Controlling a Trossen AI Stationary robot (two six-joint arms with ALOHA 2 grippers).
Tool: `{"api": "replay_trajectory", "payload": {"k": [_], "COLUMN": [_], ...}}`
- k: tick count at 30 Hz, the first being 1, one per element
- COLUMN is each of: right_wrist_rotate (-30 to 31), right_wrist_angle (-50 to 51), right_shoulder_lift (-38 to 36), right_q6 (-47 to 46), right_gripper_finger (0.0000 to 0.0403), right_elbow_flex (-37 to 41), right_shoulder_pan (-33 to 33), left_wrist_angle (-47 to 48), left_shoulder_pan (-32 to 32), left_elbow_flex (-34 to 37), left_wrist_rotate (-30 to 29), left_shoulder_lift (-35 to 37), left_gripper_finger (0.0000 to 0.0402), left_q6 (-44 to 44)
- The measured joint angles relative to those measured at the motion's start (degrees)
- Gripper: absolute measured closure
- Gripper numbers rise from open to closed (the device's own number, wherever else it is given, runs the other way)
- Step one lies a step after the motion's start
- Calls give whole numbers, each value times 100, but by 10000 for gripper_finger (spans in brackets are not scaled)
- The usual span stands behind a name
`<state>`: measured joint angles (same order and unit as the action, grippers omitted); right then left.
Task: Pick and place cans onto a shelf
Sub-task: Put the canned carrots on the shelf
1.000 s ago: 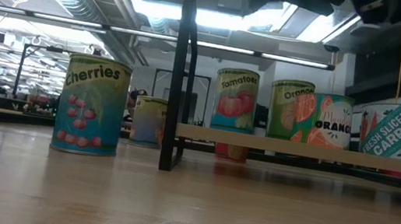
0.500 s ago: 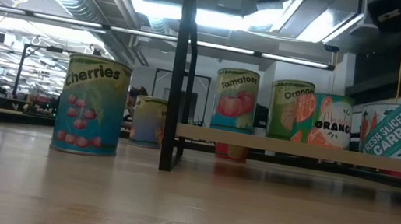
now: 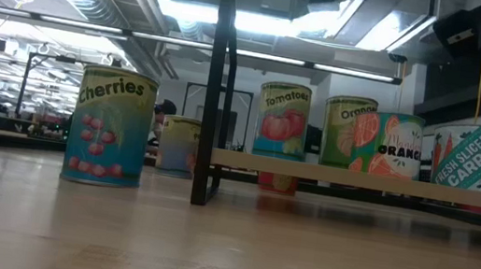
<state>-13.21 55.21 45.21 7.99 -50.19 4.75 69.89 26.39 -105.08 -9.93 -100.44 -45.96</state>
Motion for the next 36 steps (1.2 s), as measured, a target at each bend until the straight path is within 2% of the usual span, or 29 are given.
{"api": "replay_trajectory", "payload": {"k": [8, 17, 26, 36], "right_wrist_rotate": [1, 2, 4, 5], "right_wrist_angle": [-20, -20, -20, -25], "right_shoulder_lift": [2, 2, 2, 4], "right_q6": [-2, -2, 9, 19], "right_gripper_finger": [323, 323, 323, 323], "right_elbow_flex": [0, 0, 0, -2], "right_shoulder_pan": [0, 0, 0, 0], "left_wrist_angle": [1010, 1472, 2032, 2022], "left_shoulder_pan": [725, 1176, 1153, 720], "left_elbow_flex": [3, 3, 0, 0], "left_wrist_rotate": [-167, -430, -413, -459], "left_shoulder_lift": [-52, -53, -3, 235], "left_gripper_finger": [315, 315, 315, 315], "left_q6": [-1372, -2044, -2292, -1658]}}
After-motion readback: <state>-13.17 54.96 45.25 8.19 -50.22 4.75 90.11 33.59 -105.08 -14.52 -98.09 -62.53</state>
